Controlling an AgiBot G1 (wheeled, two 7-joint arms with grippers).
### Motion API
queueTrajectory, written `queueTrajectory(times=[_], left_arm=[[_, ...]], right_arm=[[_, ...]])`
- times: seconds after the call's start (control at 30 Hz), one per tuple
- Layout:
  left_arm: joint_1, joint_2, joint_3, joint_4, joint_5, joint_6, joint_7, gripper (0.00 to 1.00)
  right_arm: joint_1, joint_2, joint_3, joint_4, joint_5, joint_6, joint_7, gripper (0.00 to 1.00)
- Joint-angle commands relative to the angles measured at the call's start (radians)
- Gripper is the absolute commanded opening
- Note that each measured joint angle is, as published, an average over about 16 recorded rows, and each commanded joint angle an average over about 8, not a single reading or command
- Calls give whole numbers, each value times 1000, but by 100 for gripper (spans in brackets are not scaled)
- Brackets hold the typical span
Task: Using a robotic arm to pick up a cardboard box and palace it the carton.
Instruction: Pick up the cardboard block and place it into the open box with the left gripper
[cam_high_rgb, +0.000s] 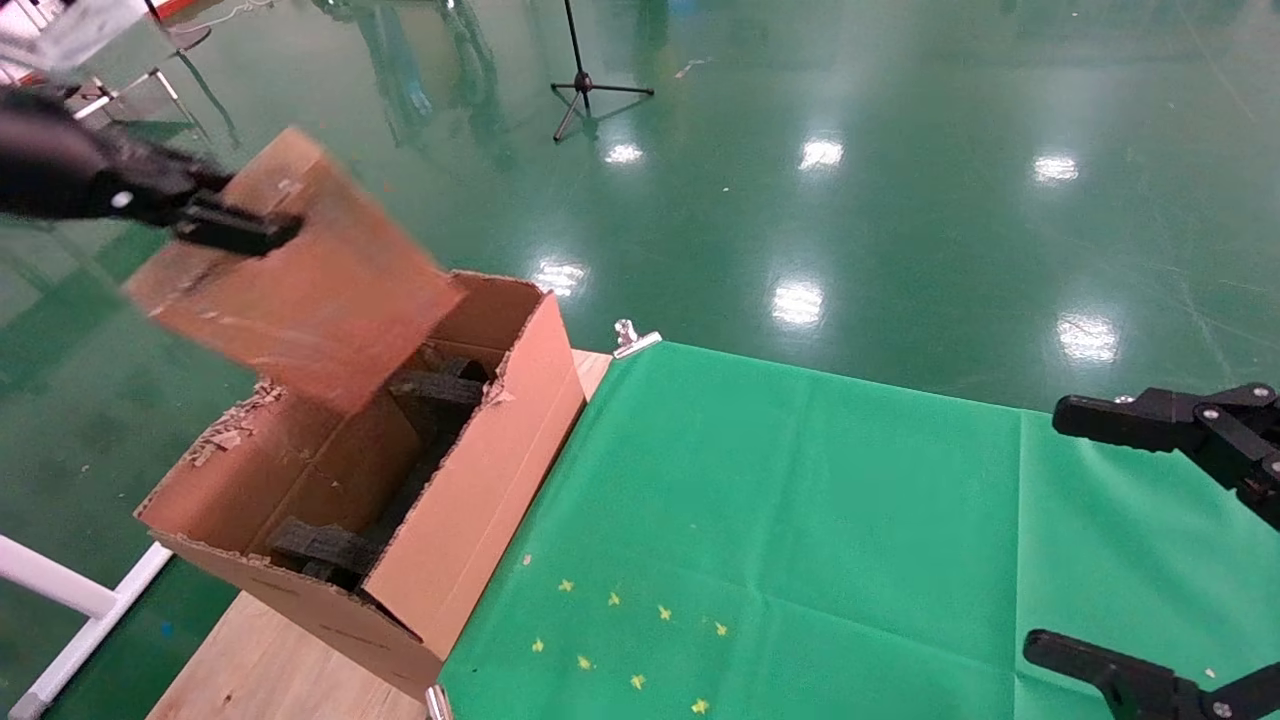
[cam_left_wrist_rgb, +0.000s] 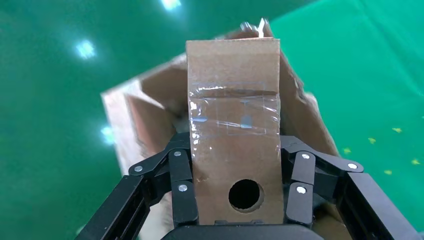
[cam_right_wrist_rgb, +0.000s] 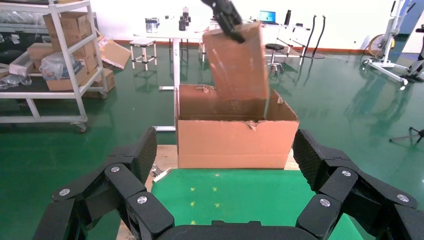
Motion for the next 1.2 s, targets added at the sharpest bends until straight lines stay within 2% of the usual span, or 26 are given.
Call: queueTrajectory(times=[0.03, 0.27, 0.5, 0.77, 1.2], left_arm=[[-22, 6, 24, 84, 29, 0, 38, 0], [4, 71, 63, 385, 78, -100, 170, 0], [30, 128, 76, 567, 116, -282, 212, 0], [96, 182, 76, 681, 126, -495, 206, 0], [219, 229, 59, 757, 100, -564, 220, 0]], right_arm=[[0, 0, 0, 0, 0, 0, 0, 100], [0, 0, 0, 0, 0, 0, 0, 100], [0, 0, 0, 0, 0, 0, 0, 100], [0, 0, -1, 0, 0, 0, 0, 100], [0, 0, -1, 0, 1, 0, 0, 100]])
